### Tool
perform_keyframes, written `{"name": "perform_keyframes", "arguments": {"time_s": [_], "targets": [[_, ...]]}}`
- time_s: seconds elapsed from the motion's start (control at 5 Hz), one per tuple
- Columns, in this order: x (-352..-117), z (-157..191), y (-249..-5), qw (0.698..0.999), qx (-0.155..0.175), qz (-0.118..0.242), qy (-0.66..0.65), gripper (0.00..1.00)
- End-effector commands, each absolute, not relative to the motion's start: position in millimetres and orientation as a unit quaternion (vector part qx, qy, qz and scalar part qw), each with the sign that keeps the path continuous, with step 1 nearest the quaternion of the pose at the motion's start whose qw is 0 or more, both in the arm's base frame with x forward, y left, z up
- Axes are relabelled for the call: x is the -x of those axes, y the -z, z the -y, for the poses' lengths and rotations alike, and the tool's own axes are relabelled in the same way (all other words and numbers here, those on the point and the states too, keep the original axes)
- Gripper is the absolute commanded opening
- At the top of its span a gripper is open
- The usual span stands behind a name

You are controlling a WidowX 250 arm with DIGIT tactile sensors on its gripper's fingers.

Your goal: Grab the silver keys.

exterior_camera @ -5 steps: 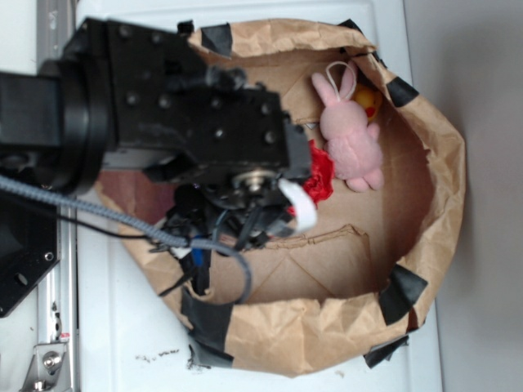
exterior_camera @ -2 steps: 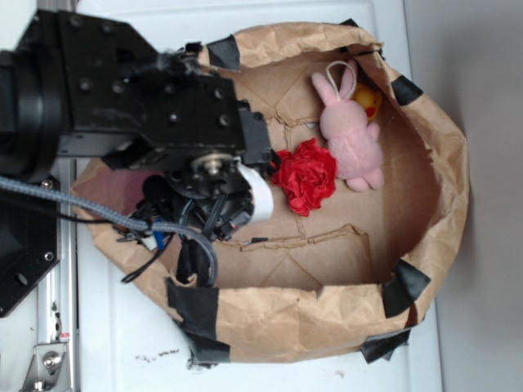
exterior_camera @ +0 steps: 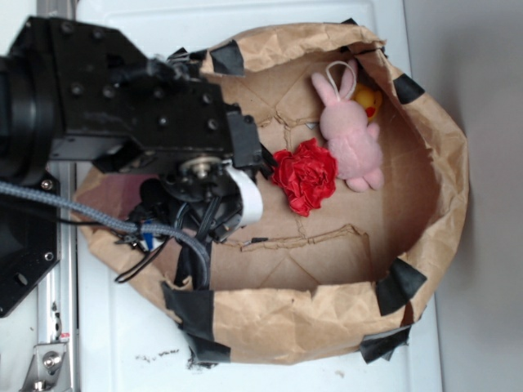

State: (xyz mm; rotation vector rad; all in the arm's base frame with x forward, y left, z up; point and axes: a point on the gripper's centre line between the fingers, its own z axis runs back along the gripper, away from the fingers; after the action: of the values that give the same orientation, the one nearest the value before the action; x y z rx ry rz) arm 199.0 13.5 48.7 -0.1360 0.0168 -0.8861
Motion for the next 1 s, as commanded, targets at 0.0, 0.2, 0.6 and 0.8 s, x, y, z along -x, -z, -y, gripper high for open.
{"name": "perform_keyframes", "arguments": {"time_s": [0.0,0.2,0.6,0.8], "targets": [[-204.8,-0.4,-46.4,0.900,0.065,0.018,0.431,0.00],[-203.4,-0.1,-53.2,0.895,0.069,0.018,0.439,0.00],[-207.8,-1.5,-61.0,0.897,0.070,0.022,0.436,0.00],[-209.5,-2.1,-64.4,0.898,0.067,0.028,0.435,0.00]]}}
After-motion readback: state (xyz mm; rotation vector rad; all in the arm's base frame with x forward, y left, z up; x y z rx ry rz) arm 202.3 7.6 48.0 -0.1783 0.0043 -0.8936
